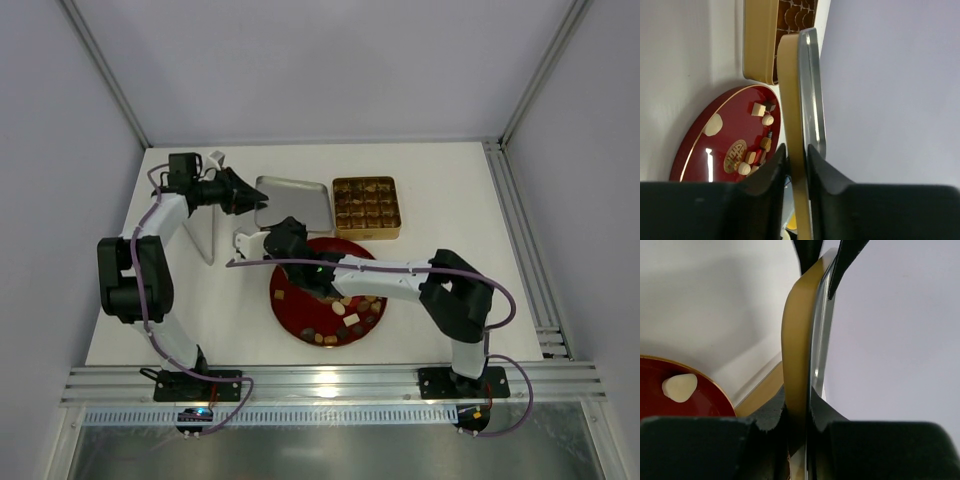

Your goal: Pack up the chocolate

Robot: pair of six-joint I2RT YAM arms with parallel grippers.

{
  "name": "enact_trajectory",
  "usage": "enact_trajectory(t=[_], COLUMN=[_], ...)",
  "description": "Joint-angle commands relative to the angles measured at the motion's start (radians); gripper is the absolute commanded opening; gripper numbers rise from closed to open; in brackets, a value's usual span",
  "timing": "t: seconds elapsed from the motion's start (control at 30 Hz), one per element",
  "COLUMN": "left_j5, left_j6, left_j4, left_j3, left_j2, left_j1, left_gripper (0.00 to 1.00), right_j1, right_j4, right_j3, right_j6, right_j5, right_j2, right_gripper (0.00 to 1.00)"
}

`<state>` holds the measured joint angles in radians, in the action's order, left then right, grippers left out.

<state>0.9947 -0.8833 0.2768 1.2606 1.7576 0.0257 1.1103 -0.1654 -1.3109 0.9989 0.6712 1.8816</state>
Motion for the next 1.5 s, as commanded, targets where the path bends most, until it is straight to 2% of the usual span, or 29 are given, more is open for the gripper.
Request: enact_trajectory(t=[0.0, 0.13, 0.17, 0.33, 0.67, 0.9, 1.0, 1.03, 1.1, 1.13, 1.17, 1.23, 1.3, 1.33, 1.37, 1.4, 1.47], left_j5=[0.038, 0.021, 0.016, -0.024, -0.090, -0.106, -0.134, -0.140, -0.160, -0.165, -0.168, -0.176, -0.182, -0.189, -0.200, -0.211, -0.246], left_j6=[0.038, 0.033, 0.033, 0.024, -0.035, -0.089, -0.088, -0.086, -0.079, -0.075, -0.062, -0.051, -0.026, -0.016, 0.013, 0.036, 0.070], left_j4=[0.009, 0.009, 0.009, 0.009, 0.009, 0.007, 0.006, 0.009, 0.009, 0.009, 0.007, 0.015, 0.021, 0.028, 0.045, 0.064, 0.105], left_j3=[0.031, 0.059, 0.065, 0.161, 0.428, 0.589, 0.591, 0.586, 0.570, 0.547, 0.539, 0.507, 0.488, 0.478, 0.476, 0.476, 0.482], left_j2=[-0.052, -0.052, -0.053, -0.049, 0.034, 0.082, 0.080, 0.074, 0.068, 0.060, 0.059, 0.054, 0.054, 0.056, 0.060, 0.065, 0.086], left_j1=[-0.006, -0.006, -0.004, -0.003, 0.037, 0.080, 0.082, 0.080, 0.082, 0.080, 0.079, 0.074, 0.065, 0.048, 0.036, 0.023, -0.016], left_gripper=[0.26, 0.44, 0.53, 0.71, 0.77, 0.77, 0.76, 0.76, 0.76, 0.76, 0.76, 0.76, 0.76, 0.76, 0.76, 0.76, 0.76], right_j1=[-0.021, -0.021, -0.021, -0.021, -0.036, -0.121, -0.222, -0.254, -0.369, -0.406, -0.496, -0.590, -0.715, -0.754, -0.785, -0.852, -0.898], right_j4=[-0.131, -0.123, -0.114, -0.065, 0.108, 0.378, 0.472, 0.484, 0.510, 0.514, 0.511, 0.486, 0.420, 0.394, 0.323, 0.278, 0.119], right_j3=[-0.034, -0.036, -0.042, -0.045, -0.079, -0.155, -0.209, -0.223, -0.237, -0.247, -0.251, -0.245, -0.235, -0.228, -0.220, -0.209, -0.171], right_j6=[-0.022, -0.032, -0.045, -0.089, -0.278, -0.486, -0.644, -0.725, -0.811, -0.850, -0.940, -1.037, -1.190, -1.241, -1.294, -1.416, -1.543], right_j5=[0.059, 0.067, 0.067, 0.061, 0.009, -0.131, -0.309, -0.414, -0.549, -0.705, -0.778, -0.942, -1.166, -1.240, -1.379, -1.436, -1.547], right_j2=[-0.053, -0.070, -0.075, -0.104, -0.208, -0.289, -0.331, -0.343, -0.371, -0.375, -0.381, -0.384, -0.357, -0.342, -0.326, -0.288, -0.248], right_gripper=[0.04, 0.04, 0.04, 0.04, 0.04, 0.04, 0.04, 0.04, 0.04, 0.04, 0.04, 0.04, 0.04, 0.04, 0.04, 0.04, 0.04])
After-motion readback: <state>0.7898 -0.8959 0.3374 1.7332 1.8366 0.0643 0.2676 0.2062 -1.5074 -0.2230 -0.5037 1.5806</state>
